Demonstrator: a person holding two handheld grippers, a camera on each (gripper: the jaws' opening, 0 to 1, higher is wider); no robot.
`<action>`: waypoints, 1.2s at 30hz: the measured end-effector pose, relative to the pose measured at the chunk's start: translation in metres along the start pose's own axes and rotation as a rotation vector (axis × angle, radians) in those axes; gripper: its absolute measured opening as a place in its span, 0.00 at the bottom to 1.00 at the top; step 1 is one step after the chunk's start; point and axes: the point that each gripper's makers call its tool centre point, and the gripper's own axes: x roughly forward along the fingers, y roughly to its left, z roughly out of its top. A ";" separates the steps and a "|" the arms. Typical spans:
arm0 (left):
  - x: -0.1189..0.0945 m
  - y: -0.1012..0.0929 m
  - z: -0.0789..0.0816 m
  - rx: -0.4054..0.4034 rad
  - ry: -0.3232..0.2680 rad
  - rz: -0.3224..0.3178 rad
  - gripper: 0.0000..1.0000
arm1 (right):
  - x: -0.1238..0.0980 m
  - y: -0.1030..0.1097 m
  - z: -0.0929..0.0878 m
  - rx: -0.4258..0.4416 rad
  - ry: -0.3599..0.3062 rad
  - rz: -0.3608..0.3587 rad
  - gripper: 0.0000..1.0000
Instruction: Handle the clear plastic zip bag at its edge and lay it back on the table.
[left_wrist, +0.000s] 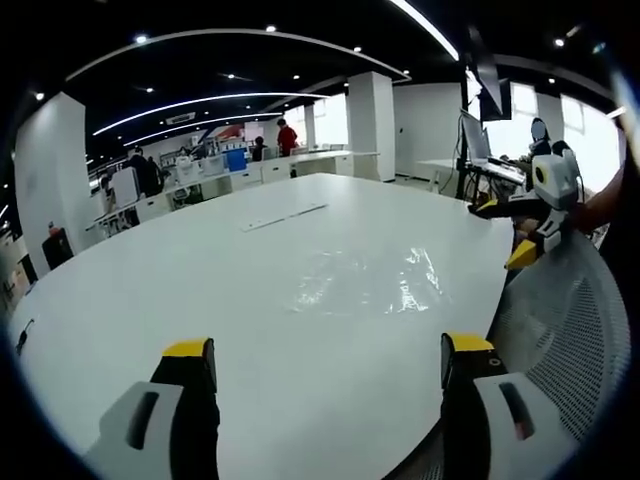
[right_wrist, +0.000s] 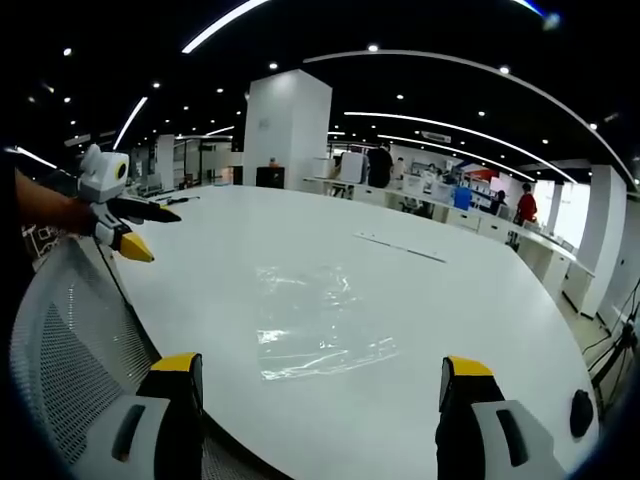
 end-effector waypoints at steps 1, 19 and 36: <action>0.001 0.000 0.000 0.001 0.003 -0.002 0.93 | 0.000 0.000 0.000 -0.001 0.000 0.000 0.99; 0.022 0.011 0.000 0.017 0.034 -0.040 0.88 | 0.000 0.001 0.001 0.004 -0.002 0.001 0.99; 0.045 0.010 0.020 0.017 0.030 -0.076 0.85 | 0.001 -0.001 0.001 0.008 -0.003 -0.004 0.99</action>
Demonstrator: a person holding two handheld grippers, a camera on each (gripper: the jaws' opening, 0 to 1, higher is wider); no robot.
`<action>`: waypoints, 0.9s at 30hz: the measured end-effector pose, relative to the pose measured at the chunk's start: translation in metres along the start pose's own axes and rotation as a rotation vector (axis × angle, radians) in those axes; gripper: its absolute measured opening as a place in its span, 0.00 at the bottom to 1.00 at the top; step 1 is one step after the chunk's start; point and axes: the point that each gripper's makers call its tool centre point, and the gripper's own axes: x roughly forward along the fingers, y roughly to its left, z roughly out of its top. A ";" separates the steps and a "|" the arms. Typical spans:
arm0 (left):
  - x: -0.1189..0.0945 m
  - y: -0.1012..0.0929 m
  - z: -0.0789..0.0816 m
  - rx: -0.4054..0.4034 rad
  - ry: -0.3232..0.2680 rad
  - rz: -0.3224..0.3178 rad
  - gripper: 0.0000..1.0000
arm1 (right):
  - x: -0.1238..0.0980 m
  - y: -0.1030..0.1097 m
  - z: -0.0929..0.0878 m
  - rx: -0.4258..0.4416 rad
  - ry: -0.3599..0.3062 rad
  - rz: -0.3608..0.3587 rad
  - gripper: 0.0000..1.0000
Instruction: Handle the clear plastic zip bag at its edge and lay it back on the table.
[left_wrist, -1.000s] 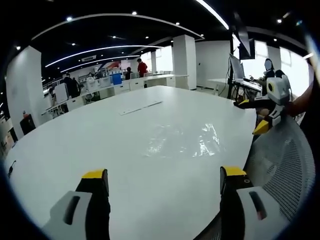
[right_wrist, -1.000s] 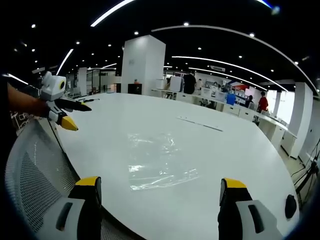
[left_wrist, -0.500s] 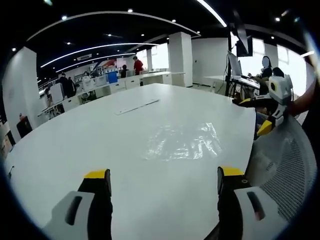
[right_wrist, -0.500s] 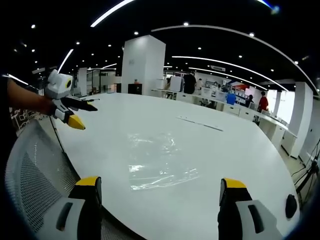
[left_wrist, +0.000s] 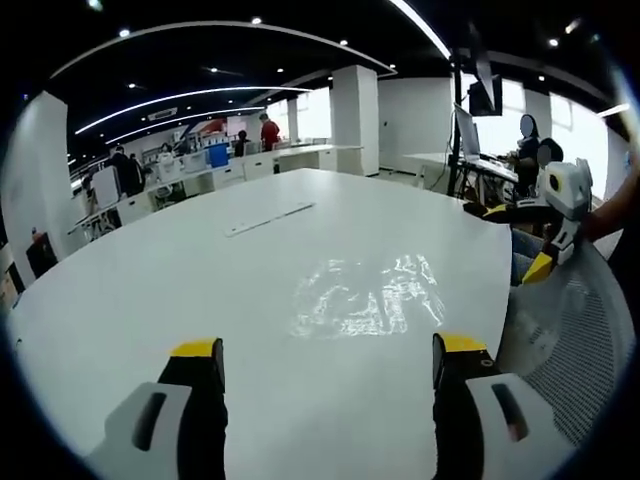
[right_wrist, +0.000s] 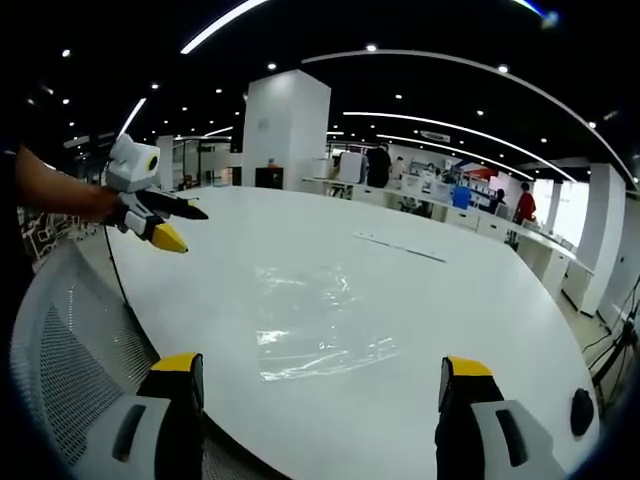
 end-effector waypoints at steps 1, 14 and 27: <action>0.001 0.001 0.000 0.003 0.001 0.000 0.85 | 0.000 0.000 0.000 0.002 0.000 0.000 0.99; 0.021 0.008 0.003 0.027 0.023 -0.033 0.76 | 0.001 -0.001 -0.001 0.002 0.000 -0.001 0.98; 0.037 0.018 0.000 0.020 0.063 -0.057 0.66 | 0.001 -0.002 0.000 0.008 0.000 -0.004 0.97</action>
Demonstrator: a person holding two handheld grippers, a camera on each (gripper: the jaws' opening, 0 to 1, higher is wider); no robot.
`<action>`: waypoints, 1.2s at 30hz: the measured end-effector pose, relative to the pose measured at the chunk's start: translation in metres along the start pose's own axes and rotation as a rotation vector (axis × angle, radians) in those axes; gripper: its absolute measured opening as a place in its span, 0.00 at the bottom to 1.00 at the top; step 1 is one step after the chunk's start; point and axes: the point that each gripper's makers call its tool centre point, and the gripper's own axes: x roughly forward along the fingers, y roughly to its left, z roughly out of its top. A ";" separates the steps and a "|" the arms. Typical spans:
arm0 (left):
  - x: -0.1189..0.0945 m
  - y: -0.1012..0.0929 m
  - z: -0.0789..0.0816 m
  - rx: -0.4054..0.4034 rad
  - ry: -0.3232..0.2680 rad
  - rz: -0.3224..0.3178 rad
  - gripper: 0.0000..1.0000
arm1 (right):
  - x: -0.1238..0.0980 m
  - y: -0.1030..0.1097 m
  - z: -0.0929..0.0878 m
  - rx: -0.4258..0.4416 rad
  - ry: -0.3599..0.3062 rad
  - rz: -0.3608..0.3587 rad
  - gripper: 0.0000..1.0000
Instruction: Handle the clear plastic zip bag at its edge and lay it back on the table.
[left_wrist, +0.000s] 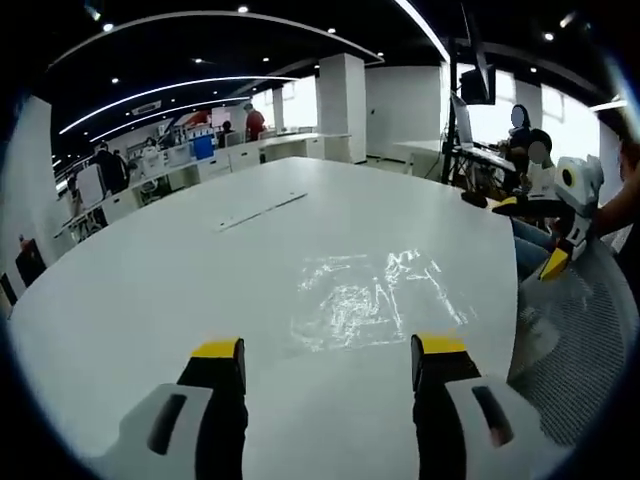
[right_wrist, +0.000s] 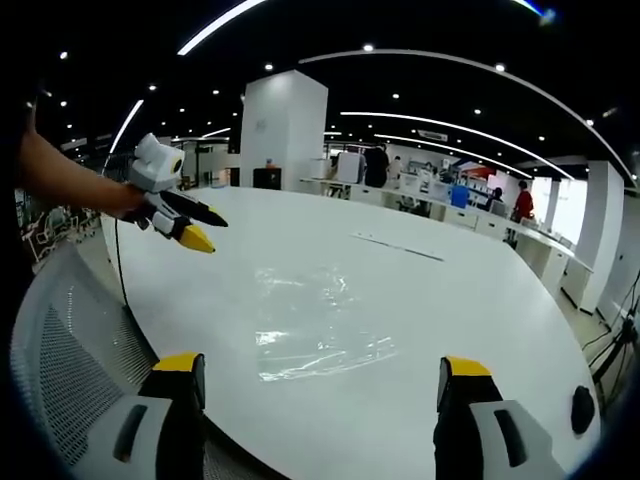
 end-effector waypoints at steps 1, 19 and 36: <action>0.002 0.000 0.000 -0.001 0.003 -0.001 0.65 | 0.000 0.000 0.000 0.001 0.001 0.000 0.97; 0.032 0.009 -0.006 0.003 0.061 -0.023 0.53 | 0.001 0.002 0.000 0.004 0.008 0.006 0.96; 0.051 0.017 -0.013 -0.022 0.116 -0.037 0.45 | 0.000 0.001 -0.002 -0.007 0.021 0.005 0.93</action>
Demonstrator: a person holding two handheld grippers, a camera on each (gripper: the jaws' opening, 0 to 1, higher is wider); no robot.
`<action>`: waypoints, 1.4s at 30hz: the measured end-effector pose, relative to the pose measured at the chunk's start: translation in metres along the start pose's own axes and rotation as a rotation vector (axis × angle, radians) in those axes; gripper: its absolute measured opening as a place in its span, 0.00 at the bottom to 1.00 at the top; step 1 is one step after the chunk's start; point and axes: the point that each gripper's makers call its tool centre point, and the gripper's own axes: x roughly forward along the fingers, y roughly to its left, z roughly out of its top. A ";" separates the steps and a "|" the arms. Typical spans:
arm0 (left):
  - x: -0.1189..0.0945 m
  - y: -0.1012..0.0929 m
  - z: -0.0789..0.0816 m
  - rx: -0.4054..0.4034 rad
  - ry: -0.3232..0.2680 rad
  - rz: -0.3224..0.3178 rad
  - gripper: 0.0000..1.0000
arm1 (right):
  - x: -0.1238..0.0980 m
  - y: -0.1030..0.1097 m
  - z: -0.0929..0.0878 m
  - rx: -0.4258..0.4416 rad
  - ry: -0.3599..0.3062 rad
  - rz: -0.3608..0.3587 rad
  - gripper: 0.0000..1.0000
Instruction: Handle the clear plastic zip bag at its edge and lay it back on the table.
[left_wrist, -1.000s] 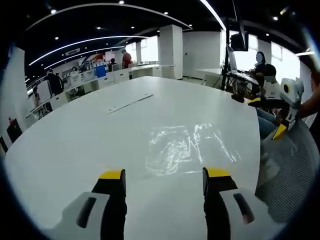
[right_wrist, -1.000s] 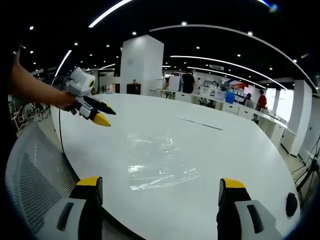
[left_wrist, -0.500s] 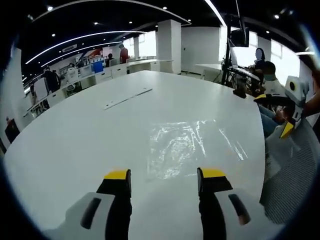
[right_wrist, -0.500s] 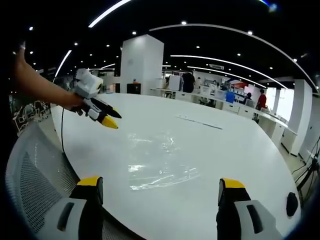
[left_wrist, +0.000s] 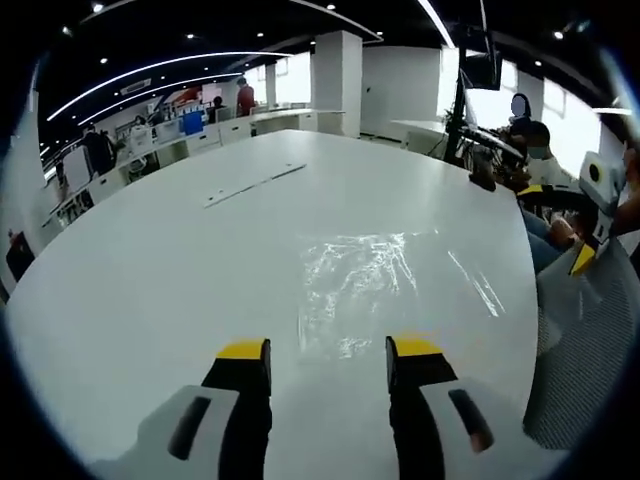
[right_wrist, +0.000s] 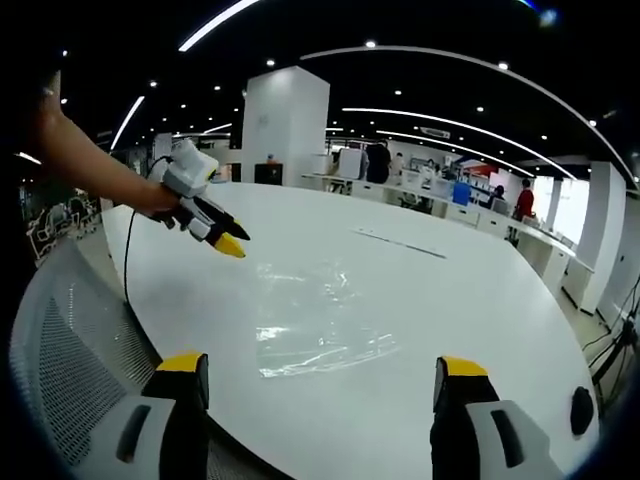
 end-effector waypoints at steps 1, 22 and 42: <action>0.002 0.002 0.000 -0.002 0.002 0.004 0.44 | 0.000 0.000 0.000 0.000 0.001 -0.001 0.93; 0.026 0.014 -0.004 -0.014 0.052 -0.009 0.31 | 0.001 -0.002 -0.002 0.003 0.013 -0.010 0.91; 0.038 0.016 -0.015 -0.016 0.122 -0.025 0.24 | 0.001 -0.002 -0.005 0.007 0.028 -0.012 0.88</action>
